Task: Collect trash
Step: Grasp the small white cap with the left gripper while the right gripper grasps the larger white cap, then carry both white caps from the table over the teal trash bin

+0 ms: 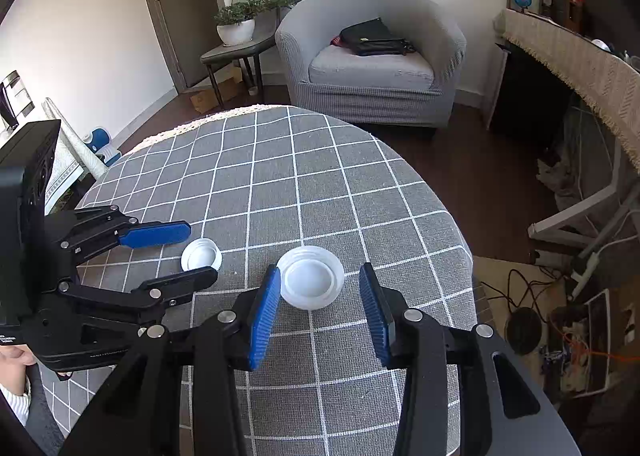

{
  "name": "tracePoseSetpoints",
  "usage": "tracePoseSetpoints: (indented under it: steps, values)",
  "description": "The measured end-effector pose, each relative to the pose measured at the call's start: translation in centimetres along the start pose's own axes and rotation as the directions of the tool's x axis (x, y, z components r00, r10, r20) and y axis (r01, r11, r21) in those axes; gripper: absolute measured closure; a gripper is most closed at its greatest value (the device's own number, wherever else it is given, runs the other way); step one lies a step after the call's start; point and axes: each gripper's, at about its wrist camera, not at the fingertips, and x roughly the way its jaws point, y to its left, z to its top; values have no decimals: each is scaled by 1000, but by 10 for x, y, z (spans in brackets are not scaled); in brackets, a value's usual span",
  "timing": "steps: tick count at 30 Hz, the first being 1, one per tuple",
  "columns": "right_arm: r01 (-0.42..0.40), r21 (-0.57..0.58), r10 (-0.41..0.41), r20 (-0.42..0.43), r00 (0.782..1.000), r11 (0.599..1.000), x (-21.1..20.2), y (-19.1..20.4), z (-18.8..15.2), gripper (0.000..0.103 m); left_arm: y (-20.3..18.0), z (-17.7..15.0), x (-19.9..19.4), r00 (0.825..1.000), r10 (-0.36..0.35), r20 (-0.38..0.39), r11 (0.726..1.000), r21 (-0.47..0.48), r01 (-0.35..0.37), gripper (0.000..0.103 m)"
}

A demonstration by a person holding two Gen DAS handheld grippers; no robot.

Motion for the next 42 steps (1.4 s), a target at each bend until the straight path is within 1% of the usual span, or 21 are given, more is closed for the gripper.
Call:
tracePoseSetpoints:
  steps: [1,2,7,9,14,16,20,21,22,25,28,34,38,42]
  values:
    - [-6,1,6,0,1000,1000,0,0,0,62,0,0,0,1000,-1,2,1000,1,1,61]
    - [-10,3,10,0,1000,1000,1,1,1,62,0,0,-1,1000,0,5,1000,-2,0,70]
    - [-34,7,34,-7,999,999,5,8,5,62,2,-4,-6,1000,5,11,1000,-21,-5,71]
    - [-23,-1,23,-4,1000,1000,3,13,7,62,5,-7,-9,1000,9,15,1000,-28,-9,71]
    - [19,27,-19,11,1000,999,1,8,6,62,14,-13,-22,999,10,34,999,-50,-8,71]
    - [29,38,-30,13,999,999,3,7,5,40,17,-15,-25,999,9,34,998,-59,-7,71]
    - [56,32,-56,3,998,998,8,12,6,40,25,-19,-31,999,9,43,997,-76,-5,71]
    - [60,30,-60,-2,998,998,10,14,6,41,27,-20,-33,999,8,46,996,-84,-4,71]
    - [62,29,-61,-12,998,998,12,16,6,48,28,-21,-35,999,5,50,996,-91,-1,71]
    - [87,24,-86,-47,995,996,22,20,4,58,35,-26,-43,998,1,61,994,-105,6,71]
    - [122,10,-121,-58,991,992,27,24,2,63,41,-31,-52,997,2,77,993,-119,8,71]
    - [119,35,-118,-25,993,992,18,34,0,63,58,-46,-71,996,24,91,988,-156,-9,71]
    - [86,44,-86,-5,996,995,12,48,-3,63,70,-59,-84,995,42,94,984,-176,-25,71]
    - [52,33,-52,22,998,998,5,73,-5,63,80,-76,-100,993,63,97,981,-189,-44,71]
